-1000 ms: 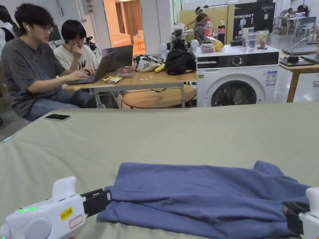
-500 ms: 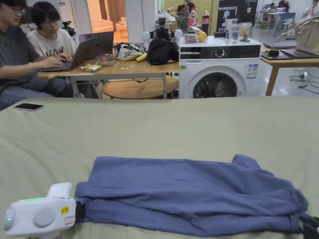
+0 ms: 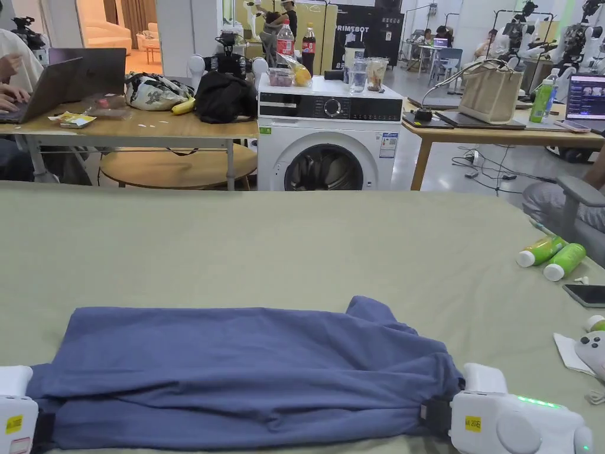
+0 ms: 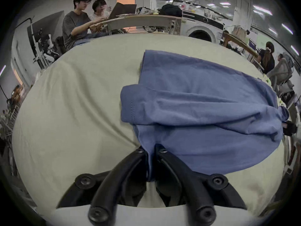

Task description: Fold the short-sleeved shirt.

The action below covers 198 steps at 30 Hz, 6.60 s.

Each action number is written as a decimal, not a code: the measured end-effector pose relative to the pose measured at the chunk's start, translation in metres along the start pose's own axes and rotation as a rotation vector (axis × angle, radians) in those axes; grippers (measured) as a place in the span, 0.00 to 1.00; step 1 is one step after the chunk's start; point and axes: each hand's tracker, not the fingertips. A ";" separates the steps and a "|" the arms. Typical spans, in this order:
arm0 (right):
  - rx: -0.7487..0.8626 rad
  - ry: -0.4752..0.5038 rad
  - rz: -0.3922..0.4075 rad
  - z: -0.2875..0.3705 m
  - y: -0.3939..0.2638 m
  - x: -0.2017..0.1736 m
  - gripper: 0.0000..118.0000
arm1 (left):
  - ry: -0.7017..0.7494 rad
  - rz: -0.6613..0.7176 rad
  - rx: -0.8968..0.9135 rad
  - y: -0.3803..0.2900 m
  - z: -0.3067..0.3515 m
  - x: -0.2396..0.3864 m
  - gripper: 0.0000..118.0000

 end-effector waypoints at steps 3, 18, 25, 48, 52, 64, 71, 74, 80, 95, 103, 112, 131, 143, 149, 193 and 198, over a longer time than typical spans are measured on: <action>-0.004 -0.017 0.007 0.002 -0.003 -0.006 0.09 | -0.014 0.021 0.013 0.001 0.004 -0.005 0.02; 0.014 0.022 0.074 0.124 -0.063 0.020 0.08 | -0.175 0.056 0.175 -0.096 0.151 -0.047 0.00; 0.007 -0.006 0.103 0.128 -0.086 0.018 0.22 | -0.204 0.129 0.103 -0.136 0.134 -0.061 0.01; 0.246 0.124 0.341 0.119 -0.059 -0.101 0.00 | -0.224 -0.050 0.444 -0.083 0.191 0.047 0.00; 0.230 0.154 0.321 0.118 -0.058 -0.096 0.00 | -0.199 0.009 0.409 -0.068 0.182 0.021 0.00; 0.155 0.178 0.271 0.118 -0.060 -0.053 0.00 | -0.119 0.100 0.019 0.054 0.010 -0.027 0.52; 0.107 0.097 0.249 0.105 -0.038 -0.012 0.00 | -0.082 0.094 -0.092 0.054 -0.038 -0.020 0.14; 0.113 0.063 0.276 0.091 0.006 -0.006 0.00 | -0.073 0.021 -0.123 0.056 -0.041 -0.015 0.00; -0.104 0.084 0.204 0.014 0.111 0.003 0.34 | -0.042 -0.026 -0.172 0.060 -0.040 0.002 0.00; -0.153 0.001 0.207 -0.010 0.103 0.015 0.00 | -0.037 0.007 0.012 0.050 0.011 0.004 0.00; -0.002 0.100 0.235 0.132 0.042 0.033 0.00 | -0.247 0.085 0.175 -0.016 0.144 -0.048 0.00; -0.051 0.089 0.160 0.159 -0.058 0.055 0.00 | -0.240 0.074 0.048 -0.125 0.139 -0.057 0.00; 0.332 0.176 0.309 0.157 -0.030 -0.105 0.51 | -0.297 0.040 0.452 -0.049 0.180 0.056 0.67; 0.207 0.195 0.365 0.113 -0.064 -0.148 0.00 | -0.295 -0.030 0.402 -0.073 0.167 0.077 0.00; 0.211 0.222 0.337 0.124 -0.060 -0.128 0.00 | -0.490 0.210 0.378 -0.084 0.166 -0.014 0.11; 0.197 0.303 0.141 0.186 -0.091 -0.054 0.00 | -0.814 0.213 -0.026 -0.059 0.067 0.155 0.08; 0.228 0.236 0.124 0.196 -0.091 -0.019 0.00 | -0.849 0.178 0.085 -0.044 0.092 0.147 0.47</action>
